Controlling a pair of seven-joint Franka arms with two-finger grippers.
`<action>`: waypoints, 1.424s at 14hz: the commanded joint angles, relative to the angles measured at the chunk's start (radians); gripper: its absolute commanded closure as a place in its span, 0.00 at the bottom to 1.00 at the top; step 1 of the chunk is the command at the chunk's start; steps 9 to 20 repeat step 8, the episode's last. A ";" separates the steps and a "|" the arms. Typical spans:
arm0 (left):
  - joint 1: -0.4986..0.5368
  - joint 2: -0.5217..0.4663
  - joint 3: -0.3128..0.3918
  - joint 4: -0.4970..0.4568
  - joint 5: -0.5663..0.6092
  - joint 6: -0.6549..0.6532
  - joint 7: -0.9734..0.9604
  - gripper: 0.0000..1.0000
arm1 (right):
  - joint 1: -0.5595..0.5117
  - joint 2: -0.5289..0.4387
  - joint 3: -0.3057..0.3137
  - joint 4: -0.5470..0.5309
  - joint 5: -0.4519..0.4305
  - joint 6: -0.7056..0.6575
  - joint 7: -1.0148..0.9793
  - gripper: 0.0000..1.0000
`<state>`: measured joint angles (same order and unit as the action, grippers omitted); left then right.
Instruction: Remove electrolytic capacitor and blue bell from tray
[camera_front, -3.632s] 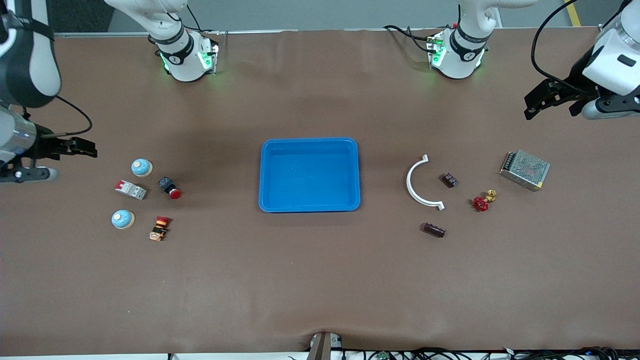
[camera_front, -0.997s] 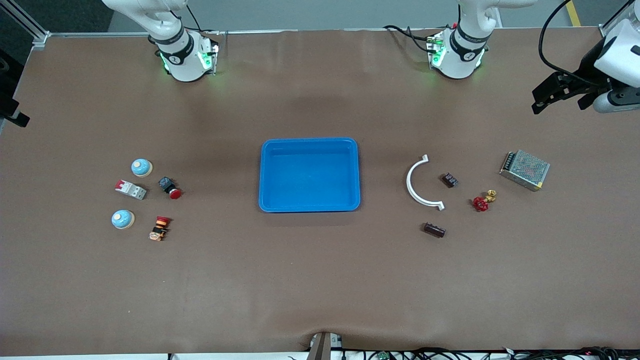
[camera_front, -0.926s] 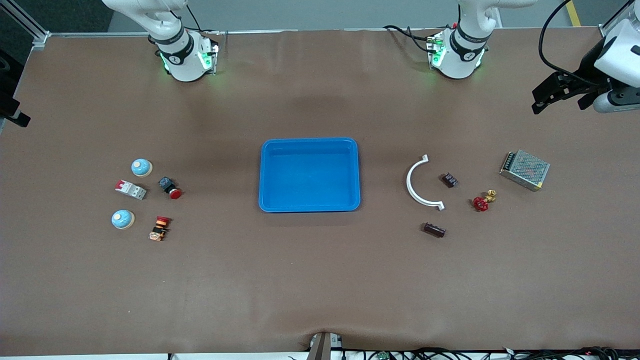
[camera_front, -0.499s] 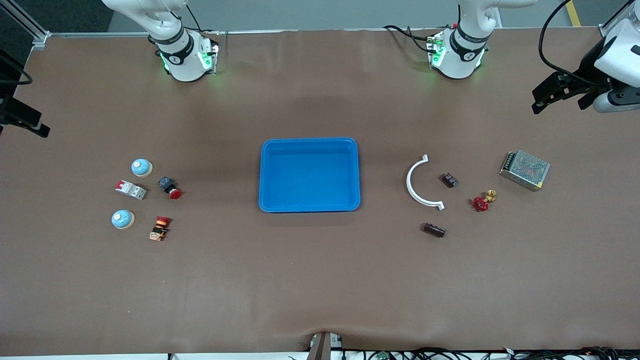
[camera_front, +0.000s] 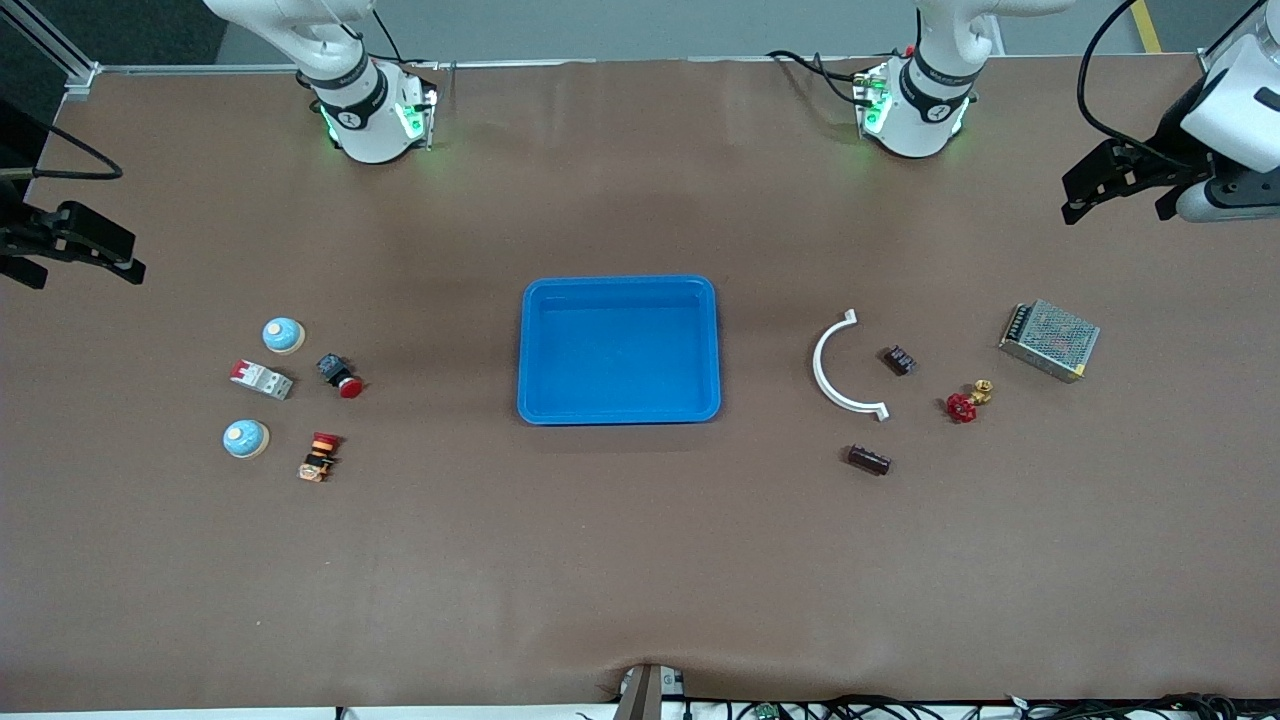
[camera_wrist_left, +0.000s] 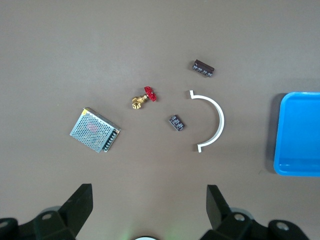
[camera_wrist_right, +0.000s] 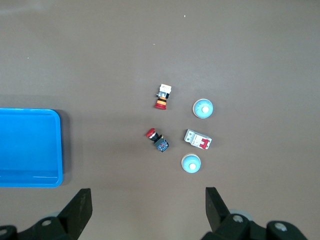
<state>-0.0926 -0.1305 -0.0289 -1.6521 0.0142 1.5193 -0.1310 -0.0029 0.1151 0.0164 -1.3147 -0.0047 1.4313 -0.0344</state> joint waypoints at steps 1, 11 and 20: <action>0.004 0.000 -0.006 0.018 0.018 -0.030 0.037 0.00 | 0.001 0.003 0.004 -0.006 -0.015 0.017 -0.004 0.00; 0.004 0.000 -0.005 0.018 0.016 -0.031 0.041 0.00 | -0.005 0.021 0.004 -0.009 -0.011 0.038 -0.007 0.00; 0.004 0.000 -0.005 0.018 0.016 -0.031 0.041 0.00 | -0.005 0.021 0.004 -0.009 -0.011 0.038 -0.007 0.00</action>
